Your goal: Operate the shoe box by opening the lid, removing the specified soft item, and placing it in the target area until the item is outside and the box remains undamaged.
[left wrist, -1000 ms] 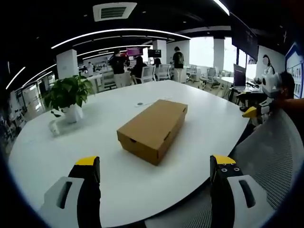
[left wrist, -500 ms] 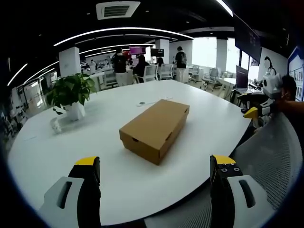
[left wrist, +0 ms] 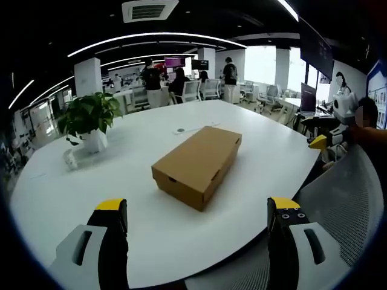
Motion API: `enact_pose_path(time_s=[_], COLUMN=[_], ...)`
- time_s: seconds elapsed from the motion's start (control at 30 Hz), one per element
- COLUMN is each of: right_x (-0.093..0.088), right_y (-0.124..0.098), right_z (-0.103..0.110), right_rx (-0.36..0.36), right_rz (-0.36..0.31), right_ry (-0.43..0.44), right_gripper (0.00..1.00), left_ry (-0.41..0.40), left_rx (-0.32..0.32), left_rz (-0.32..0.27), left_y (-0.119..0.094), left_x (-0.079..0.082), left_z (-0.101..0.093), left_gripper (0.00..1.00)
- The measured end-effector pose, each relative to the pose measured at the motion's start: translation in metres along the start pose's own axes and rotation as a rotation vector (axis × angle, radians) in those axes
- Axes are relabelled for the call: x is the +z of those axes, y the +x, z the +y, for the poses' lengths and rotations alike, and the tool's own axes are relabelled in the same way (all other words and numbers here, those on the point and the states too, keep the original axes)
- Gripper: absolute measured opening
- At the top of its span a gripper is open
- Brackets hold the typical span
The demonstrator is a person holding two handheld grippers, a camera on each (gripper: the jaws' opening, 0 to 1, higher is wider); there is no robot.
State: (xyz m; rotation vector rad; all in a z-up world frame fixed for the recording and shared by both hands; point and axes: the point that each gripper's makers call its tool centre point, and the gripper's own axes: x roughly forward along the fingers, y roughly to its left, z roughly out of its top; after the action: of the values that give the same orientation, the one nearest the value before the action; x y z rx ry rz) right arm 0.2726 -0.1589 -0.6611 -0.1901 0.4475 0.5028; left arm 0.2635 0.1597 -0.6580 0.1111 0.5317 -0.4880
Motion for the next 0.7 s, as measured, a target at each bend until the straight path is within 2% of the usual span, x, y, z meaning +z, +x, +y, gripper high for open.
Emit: enact_pose_path(time_s=[0.3, 0.7], right_x=[0.001, 0.006], right_y=[0.012, 0.03], right_z=[-0.006, -0.026], right_rx=[0.026, 0.045], right_rz=[0.02, 0.032], right_ry=[-0.023, -0.074], right_gripper=[0.88, 0.88], left_ry=[0.025, 0.026], left_rx=[-0.026, -0.053], left_rz=[0.026, 0.052], left_y=[0.014, 0.034], left_x=[0.004, 0.007], left_z=[0.0, 0.005], left_gripper=[1.0, 1.0])
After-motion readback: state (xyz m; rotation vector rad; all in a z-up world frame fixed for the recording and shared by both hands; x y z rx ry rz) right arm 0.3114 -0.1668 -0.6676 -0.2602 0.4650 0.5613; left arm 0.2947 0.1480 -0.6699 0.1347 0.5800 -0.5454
